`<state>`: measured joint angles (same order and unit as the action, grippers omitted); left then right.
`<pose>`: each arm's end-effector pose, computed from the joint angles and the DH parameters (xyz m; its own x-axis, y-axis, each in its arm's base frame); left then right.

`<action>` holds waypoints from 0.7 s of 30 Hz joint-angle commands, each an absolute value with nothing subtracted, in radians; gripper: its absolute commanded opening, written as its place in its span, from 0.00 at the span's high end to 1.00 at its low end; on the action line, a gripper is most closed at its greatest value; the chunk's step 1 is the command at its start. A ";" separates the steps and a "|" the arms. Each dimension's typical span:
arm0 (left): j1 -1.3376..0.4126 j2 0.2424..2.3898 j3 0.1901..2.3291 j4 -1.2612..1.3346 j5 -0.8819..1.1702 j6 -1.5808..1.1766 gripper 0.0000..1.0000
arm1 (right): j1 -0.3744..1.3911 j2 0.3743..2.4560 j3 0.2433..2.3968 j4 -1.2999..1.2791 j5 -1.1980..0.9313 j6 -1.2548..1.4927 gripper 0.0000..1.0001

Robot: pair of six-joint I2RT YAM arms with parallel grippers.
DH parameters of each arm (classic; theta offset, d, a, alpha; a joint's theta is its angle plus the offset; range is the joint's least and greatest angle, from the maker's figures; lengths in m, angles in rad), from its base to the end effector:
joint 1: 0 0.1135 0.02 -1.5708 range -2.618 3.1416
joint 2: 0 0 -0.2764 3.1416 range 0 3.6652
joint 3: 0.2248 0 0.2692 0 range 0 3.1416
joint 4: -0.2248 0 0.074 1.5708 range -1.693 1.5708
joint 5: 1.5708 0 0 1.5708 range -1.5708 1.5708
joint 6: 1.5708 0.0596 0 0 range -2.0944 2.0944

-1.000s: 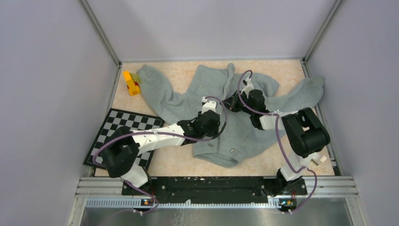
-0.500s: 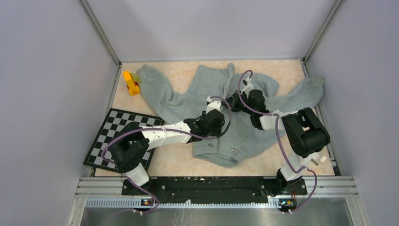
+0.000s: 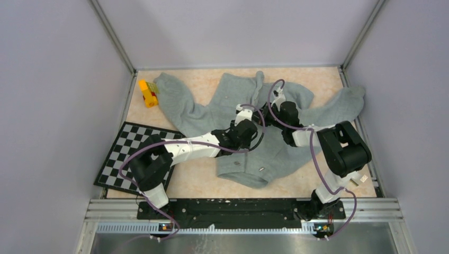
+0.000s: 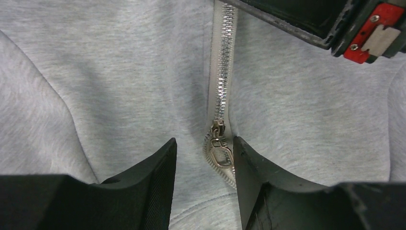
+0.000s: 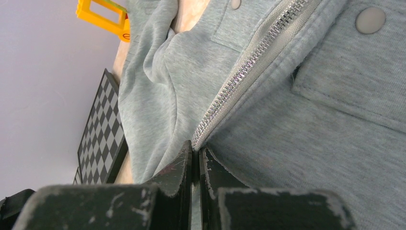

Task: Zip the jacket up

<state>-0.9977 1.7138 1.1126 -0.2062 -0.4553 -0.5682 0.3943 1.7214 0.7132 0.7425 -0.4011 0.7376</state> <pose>0.2378 -0.3201 0.1960 -0.6476 0.1122 -0.7537 0.2863 0.9524 -0.1043 0.3387 0.1661 0.1630 -0.6512 0.3997 -0.6452 -0.3561 0.5898 0.7248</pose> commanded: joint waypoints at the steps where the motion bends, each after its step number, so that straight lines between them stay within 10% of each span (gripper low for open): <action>1: -0.999 1.702 1.133 -0.234 -0.507 -0.547 0.49 | 0.393 1.692 0.717 0.830 -0.446 0.750 1.00; 21: -0.995 1.771 1.187 -0.300 -0.436 -0.533 0.76 | 0.393 1.685 0.719 0.831 -0.449 0.756 1.00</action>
<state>-0.9974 1.7615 1.1614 -0.2829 -0.4427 -0.5362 0.3943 1.7214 0.7132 0.7441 -0.4141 0.7448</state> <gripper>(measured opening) 0.230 0.020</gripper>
